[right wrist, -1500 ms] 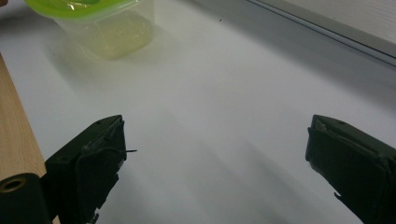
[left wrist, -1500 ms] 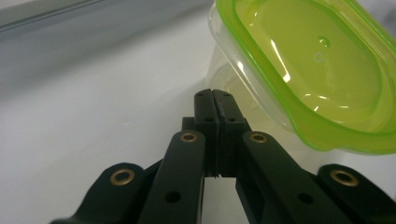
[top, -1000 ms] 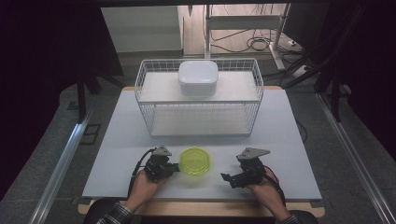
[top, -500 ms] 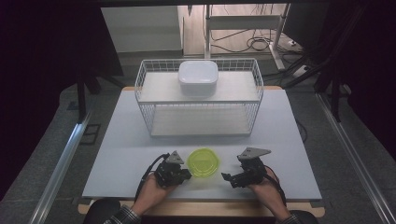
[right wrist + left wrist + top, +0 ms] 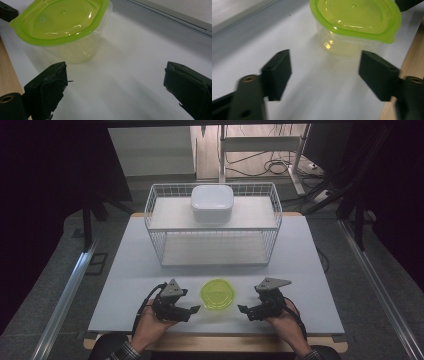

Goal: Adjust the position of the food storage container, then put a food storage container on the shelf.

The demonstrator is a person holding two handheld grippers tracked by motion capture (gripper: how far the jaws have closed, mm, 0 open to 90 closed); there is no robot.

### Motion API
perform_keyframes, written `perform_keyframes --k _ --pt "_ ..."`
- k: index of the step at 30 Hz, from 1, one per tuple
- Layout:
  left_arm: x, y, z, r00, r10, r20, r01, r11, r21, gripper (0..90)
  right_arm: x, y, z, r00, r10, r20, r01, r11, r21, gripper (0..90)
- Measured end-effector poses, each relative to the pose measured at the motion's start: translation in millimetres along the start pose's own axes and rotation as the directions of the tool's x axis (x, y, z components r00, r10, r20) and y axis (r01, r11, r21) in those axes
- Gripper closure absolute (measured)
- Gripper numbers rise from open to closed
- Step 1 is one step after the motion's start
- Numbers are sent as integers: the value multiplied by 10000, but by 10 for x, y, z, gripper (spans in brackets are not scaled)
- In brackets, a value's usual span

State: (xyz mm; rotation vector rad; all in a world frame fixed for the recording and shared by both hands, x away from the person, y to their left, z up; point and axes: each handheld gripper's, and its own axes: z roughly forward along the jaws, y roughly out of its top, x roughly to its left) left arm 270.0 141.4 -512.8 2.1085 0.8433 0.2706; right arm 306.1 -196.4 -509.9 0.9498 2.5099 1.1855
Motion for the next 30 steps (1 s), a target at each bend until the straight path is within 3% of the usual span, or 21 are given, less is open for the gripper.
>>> perform_keyframes --k 6,11,14,22,26,30 --pt "10 -49 -122 9995 -78 -312 68 9995 -312 73 -3 0 -4 10000 -13 -5 13 10000 -13 57" --pt "16 -131 -150 9975 55 -700 -69 9998 -205 49 -5 -1 -5 10000 -10 -17 10 10000 -8 57" --pt "18 -171 -157 9982 -69 -595 56 9998 -215 44 -6 -4 2 10000 8 -48 -8 10000 19 57" --pt "24 -208 -165 9970 268 -724 -287 9992 -262 26 -11 -1 1 9997 229 -107 -230 9997 -117 51" --pt "37 -219 -163 9971 286 -708 -304 9992 -254 23 -25 19 -13 9988 468 -123 -472 9984 -325 46" --pt "36 -221 -160 9965 334 -762 -349 9992 -185 23 -25 39 -21 9982 591 -38 -592 9980 -204 47"
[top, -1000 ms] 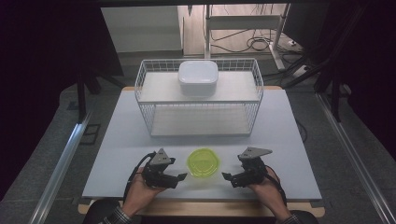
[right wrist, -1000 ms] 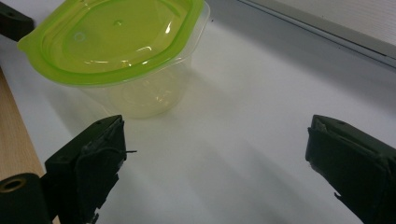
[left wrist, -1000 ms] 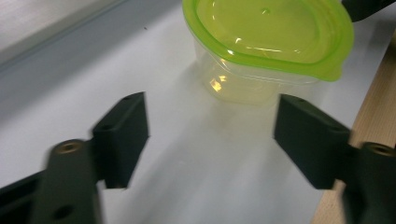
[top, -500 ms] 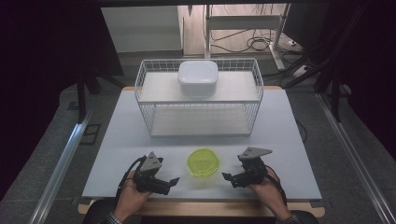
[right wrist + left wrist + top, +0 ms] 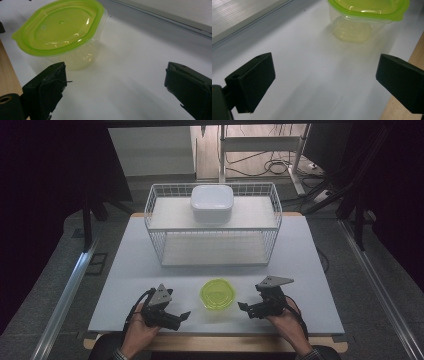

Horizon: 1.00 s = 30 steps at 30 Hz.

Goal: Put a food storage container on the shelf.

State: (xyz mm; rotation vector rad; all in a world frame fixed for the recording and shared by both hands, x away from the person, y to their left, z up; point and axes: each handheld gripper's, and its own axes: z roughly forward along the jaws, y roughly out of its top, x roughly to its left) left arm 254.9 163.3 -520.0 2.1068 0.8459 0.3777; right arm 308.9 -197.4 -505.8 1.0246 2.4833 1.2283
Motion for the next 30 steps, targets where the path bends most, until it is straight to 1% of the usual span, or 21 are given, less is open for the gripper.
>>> perform_keyframes --k 3,5,7,9,10,13,17,20,21,24,27,28,30 --pt "-5 -3 9 10000 76 -44 -75 9999 102 23 1 33 0 10000 -22 -72 23 9999 125 46" --pt "-3 -4 10 9999 106 -72 -105 9998 140 23 0 71 -7 9997 180 -183 -179 9998 91 41" --pt "1 -6 9 9999 71 -119 -70 9999 130 23 -8 115 -11 9986 435 -302 -427 9988 249 40" --pt "8 -9 2 9999 54 -157 -52 9999 136 24 -20 155 -8 9982 485 -350 -471 9981 399 43" --pt "11 -13 0 9999 16 -165 -14 9999 142 24 -31 175 -8 9977 537 -409 -519 9977 446 60" --pt "19 -29 -7 9997 -22 -235 26 9998 183 24 -64 241 -9 9930 913 -749 -878 9950 480 119" --pt "28 -36 -11 9997 -94 -236 98 9998 190 26 -83 347 10 9884 1080 -1063 -1038 9936 443 220" --pt "23 -35 -8 9997 -58 -244 62 9998 194 27 -92 426 82 9841 1190 -1317 -1112 9917 649 298" --pt "21 -35 -8 9997 -34 -254 39 9998 202 27 -97 449 114 9819 1258 -1415 -1162 9905 741 321" --pt "23 -36 -12 9997 -35 -259 40 9998 190 28 -114 508 214 9713 1619 -1741 -1460 9842 1004 401" --pt "25 -39 -11 9998 -12 -220 17 9997 239 28 -140 549 286 9573 2060 -2028 -1829 9749 1268 483" --pt "23 -40 -8 9998 4 -205 2 9997 252 28 -153 556 304 9539 2152 -2094 -1904 9727 1324 507" --pt "16 -39 -6 9998 44 -191 -38 9996 277 29 -182 560 343 9410 2468 -2313 -2171 9651 1467 551"
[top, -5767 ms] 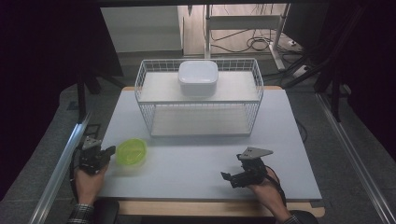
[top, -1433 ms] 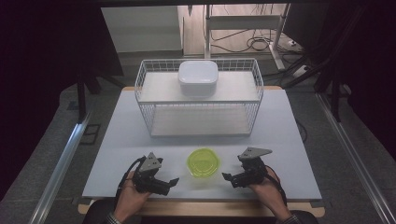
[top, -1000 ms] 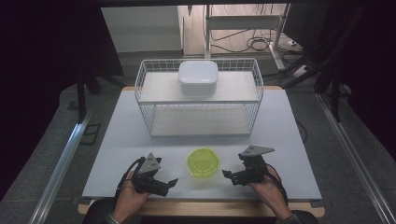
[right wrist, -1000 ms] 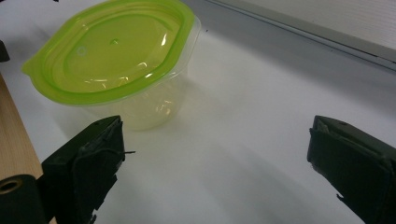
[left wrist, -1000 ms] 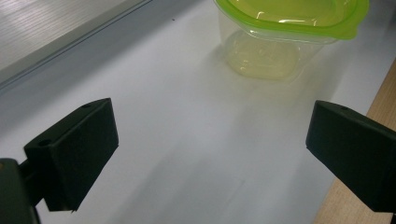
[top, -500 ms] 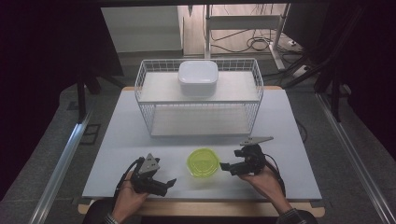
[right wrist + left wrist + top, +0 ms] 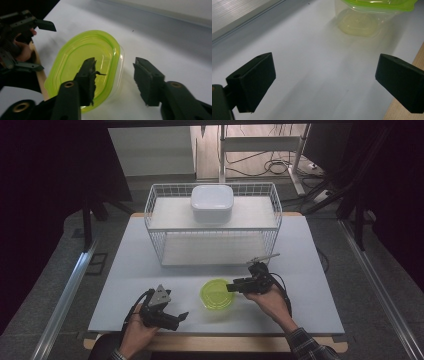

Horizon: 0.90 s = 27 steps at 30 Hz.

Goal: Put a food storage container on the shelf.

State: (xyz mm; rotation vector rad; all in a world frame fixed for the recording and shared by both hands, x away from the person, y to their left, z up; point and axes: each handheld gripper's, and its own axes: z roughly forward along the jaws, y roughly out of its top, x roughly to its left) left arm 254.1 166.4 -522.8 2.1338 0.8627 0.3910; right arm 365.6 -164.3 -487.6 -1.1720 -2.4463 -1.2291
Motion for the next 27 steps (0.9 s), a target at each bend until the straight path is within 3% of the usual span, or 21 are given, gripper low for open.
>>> perform_keyframes --k 3,7,11,14,24,27 --pt "-8 2 5 10000 66 30 -66 10000 20 29 -51 8 43 9987 427 -276 -423 9990 172 600" --pt "-10 1 10 10000 63 47 -64 10000 50 31 -125 10 58 9904 1142 -773 -1124 9933 276 697" --pt "-11 1 14 9999 103 46 -103 9999 81 32 -187 1 67 9757 1690 -1397 -1646 9854 424 799" --pt "-10 0 15 9999 98 38 -98 9999 82 32 -182 -1 65 9655 1929 -1748 -1869 9811 507 811" --pt "9 -2 -3 10000 -64 -17 64 10000 -56 33 -128 35 -52 9574 1928 -2149 -1950 9807 115 817" --pt "24 -3 -18 9997 -223 -43 222 9995 -221 31 -98 65 -116 9612 1736 -2142 -1807 9834 -141 816"
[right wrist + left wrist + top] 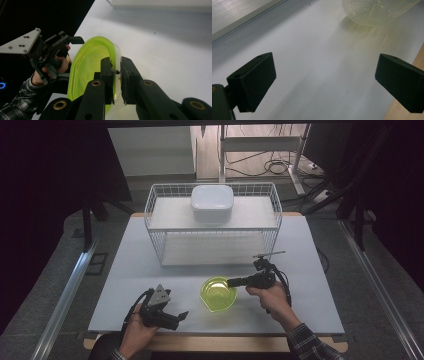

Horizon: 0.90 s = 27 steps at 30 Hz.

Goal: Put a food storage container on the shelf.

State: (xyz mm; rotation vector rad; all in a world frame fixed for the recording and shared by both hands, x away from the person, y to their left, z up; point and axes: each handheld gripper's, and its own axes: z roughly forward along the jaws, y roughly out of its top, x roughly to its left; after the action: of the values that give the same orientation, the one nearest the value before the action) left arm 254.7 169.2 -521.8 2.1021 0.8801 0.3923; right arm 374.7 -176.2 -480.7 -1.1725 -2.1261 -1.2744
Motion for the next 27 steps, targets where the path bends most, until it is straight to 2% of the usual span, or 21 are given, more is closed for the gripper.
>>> perform_keyframes --k 5,14,27 --pt "18 -3 -13 9999 -166 -36 166 9997 -152 27 100 41 -87 9997 -237 -17 236 9993 -297 816" --pt "24 -6 -12 9999 -153 -51 152 9998 -119 27 227 137 -241 9991 -413 -54 407 9958 -822 816" --pt "32 -11 -7 9997 -233 -36 233 9997 -107 26 413 371 -489 9979 -650 23 645 9852 -1587 816"
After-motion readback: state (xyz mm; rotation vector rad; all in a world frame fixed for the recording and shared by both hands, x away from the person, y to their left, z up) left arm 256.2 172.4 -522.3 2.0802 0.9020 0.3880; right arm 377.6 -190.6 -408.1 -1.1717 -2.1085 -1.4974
